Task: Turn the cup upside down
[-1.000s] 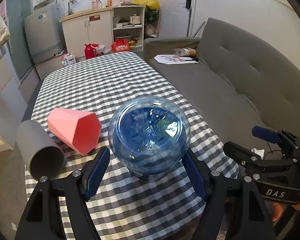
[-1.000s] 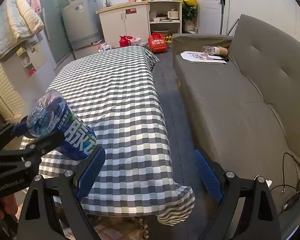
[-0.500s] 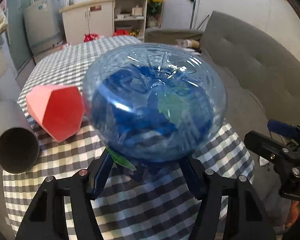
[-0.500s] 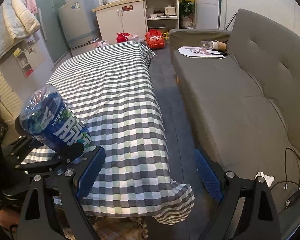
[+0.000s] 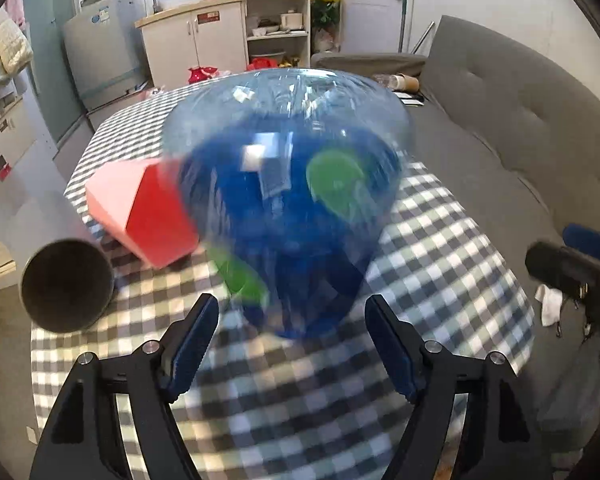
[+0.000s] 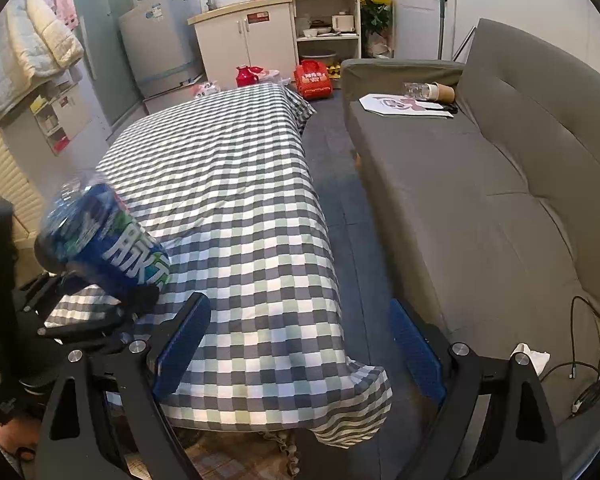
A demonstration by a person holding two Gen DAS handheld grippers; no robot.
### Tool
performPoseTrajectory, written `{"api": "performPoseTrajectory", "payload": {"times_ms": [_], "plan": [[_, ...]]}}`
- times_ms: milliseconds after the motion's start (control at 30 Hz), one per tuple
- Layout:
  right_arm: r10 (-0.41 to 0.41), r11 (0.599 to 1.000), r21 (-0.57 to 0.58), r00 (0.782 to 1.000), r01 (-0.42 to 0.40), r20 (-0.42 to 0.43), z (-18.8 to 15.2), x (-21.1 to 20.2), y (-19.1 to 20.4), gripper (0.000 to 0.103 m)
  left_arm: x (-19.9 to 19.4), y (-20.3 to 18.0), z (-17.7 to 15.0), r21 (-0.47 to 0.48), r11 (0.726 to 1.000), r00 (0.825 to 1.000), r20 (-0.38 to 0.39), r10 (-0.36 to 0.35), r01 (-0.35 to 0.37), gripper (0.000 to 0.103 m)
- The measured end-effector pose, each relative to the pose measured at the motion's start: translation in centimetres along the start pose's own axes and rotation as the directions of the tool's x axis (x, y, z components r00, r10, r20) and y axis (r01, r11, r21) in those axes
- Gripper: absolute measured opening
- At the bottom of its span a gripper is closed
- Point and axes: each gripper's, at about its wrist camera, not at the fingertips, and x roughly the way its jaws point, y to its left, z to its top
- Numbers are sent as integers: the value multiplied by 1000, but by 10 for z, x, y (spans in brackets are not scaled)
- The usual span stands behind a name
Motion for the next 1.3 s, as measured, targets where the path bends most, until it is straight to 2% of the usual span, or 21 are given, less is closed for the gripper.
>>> {"api": "performPoseTrajectory", "payload": {"times_ms": [200, 367, 467, 633, 700, 767, 900, 1000, 1033, 1067, 1200, 1300], "plan": [[29, 999, -18, 998, -28, 57, 3, -30, 13, 90, -31, 12, -21, -33, 999, 1000, 13, -21, 21, 80], [70, 996, -57, 991, -64, 111, 0, -56, 31, 90, -72, 33, -27, -113, 993, 995, 92, -22, 33, 80], [88, 994, -80, 986, -77, 139, -5, -69, 44, 90, -99, 50, -28, -162, 986, 987, 160, -10, 36, 80], [117, 989, -108, 972, -96, 202, -12, -85, 64, 90, -138, 66, -33, -205, 979, 960, 274, 59, -2, 80], [123, 987, -127, 964, -95, 234, -16, -89, 73, 90, -148, 71, -37, -204, 979, 947, 308, 91, -28, 80], [115, 986, -149, 957, -77, 267, -22, -92, 84, 90, -156, 74, -43, -199, 978, 931, 341, 130, -64, 85], [101, 988, -143, 948, -60, 303, -33, -90, 92, 90, -164, 77, -58, -183, 978, 904, 394, 166, -99, 85], [63, 991, -130, 944, -21, 324, -40, -86, 94, 95, -164, 81, -70, -199, 974, 894, 408, 186, -111, 88], [52, 992, -128, 938, -8, 344, -43, -86, 94, 97, -164, 83, -71, -208, 972, 893, 407, 191, -113, 97], [51, 992, -129, 935, -5, 352, -45, -86, 95, 99, -166, 87, -73, -228, 967, 888, 415, 198, -109, 101], [50, 988, -155, 933, 7, 356, -52, -82, 100, 103, -171, 95, -80, -263, 959, 876, 433, 211, -101, 101], [48, 988, -156, 931, 10, 361, -53, -81, 101, 103, -172, 98, -82, -275, 956, 874, 433, 218, -102, 102]]}}
